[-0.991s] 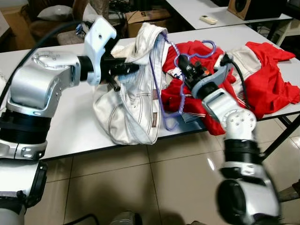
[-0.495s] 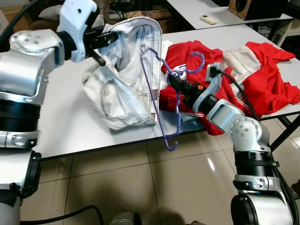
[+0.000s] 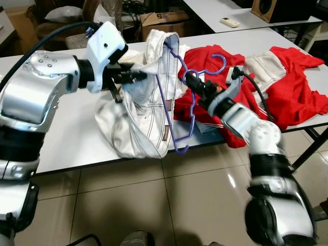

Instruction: Hang hanger

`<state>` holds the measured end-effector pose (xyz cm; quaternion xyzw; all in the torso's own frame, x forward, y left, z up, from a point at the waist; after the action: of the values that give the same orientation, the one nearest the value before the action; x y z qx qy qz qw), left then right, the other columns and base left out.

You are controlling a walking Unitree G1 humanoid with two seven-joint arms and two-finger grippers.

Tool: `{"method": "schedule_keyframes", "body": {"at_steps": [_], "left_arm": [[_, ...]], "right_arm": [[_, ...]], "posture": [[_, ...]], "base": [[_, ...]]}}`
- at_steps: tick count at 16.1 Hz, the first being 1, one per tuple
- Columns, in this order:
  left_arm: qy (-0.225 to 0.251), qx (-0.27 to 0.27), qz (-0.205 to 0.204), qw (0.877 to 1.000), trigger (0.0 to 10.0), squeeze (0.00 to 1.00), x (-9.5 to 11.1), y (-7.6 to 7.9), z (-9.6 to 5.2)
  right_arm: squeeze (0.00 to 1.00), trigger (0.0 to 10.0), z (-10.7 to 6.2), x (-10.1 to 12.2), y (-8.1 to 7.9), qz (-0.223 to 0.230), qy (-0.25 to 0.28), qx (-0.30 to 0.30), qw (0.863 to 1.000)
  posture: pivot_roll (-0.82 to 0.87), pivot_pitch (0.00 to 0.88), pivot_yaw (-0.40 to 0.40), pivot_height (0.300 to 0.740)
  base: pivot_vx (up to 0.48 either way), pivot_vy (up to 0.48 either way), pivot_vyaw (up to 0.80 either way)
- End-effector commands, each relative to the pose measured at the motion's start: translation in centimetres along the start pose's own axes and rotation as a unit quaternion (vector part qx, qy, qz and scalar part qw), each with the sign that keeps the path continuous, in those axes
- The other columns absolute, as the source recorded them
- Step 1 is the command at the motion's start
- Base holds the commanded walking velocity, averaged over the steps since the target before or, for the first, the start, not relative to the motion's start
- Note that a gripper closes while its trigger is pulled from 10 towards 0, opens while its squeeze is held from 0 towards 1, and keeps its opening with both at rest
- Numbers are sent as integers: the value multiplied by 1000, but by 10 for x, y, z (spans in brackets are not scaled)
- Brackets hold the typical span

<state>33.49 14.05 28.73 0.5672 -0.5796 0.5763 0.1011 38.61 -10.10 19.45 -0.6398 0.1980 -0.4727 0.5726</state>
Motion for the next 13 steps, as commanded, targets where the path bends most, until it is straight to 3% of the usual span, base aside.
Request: {"method": "schedule_keyframes", "body": {"at_steps": [1,3,5,8,10,13], "left_arm": [[33,-41,3,999,0,0,14,12,4],[73,-66,-58,993,0,0,21,29,18],[98,-70,-98,988,0,0,26,35,30],[163,-40,-149,975,0,0,49,19,32],[207,39,-157,965,0,0,66,-14,22],[205,121,-131,963,0,0,72,-47,0]], "right_arm": [[0,10000,7,1,-5,20,15,7,1000],[0,10000,15,-7,-6,50,19,10,999],[0,10000,22,-17,-7,80,25,12,996],[0,10000,28,-34,-3,59,20,-1,998],[0,10000,26,-57,7,-48,-24,-27,998],[0,10000,13,-75,32,-160,-83,-65,981]], "posture": [[-6,0,99,740],[9,0,100,740],[13,0,105,740],[17,0,113,740],[17,0,121,740],[16,0,125,740]], "base": [[0,0,0],[0,0,0],[0,0,0],[0,0,0],[0,0,0],[0,0,0]]}}
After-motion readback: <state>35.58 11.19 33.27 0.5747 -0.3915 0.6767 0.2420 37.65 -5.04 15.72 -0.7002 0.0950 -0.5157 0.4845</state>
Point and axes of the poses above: a point about 5 cm out from each wrist's last joint towards the gripper, its own z axis pointing out of the wrist towards the gripper, its own x axis along the axis of the wrist's last joint, y = z × x, the point moved 2 cm from there along z, pointing out of the wrist towards the gripper, and after that the axes turned 14 degrees about z, right-handed, at the moved point
